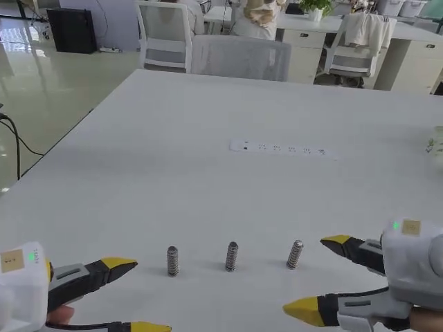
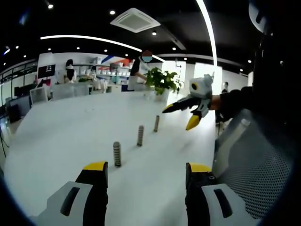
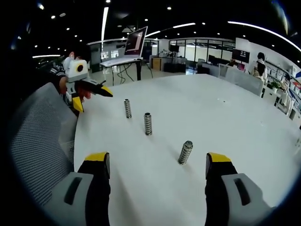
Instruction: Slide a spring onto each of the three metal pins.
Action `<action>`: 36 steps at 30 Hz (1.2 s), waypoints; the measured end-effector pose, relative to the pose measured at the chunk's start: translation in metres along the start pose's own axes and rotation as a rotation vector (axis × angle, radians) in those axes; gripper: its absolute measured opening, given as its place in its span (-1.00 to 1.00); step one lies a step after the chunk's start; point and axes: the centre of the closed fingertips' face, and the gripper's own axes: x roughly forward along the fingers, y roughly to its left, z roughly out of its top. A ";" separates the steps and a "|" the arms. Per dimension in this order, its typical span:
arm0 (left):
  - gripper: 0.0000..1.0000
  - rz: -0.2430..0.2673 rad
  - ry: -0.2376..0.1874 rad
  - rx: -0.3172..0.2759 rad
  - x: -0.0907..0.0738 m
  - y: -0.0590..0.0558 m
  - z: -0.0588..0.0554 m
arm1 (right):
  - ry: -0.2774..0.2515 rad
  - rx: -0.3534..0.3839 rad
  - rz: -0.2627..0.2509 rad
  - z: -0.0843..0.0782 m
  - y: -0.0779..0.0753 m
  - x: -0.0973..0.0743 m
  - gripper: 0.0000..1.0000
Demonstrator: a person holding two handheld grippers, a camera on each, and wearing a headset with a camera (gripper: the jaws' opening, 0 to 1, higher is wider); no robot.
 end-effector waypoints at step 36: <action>0.31 0.012 -0.002 -0.024 -0.001 -0.004 -0.004 | -0.040 0.022 -0.019 0.001 0.002 0.004 0.84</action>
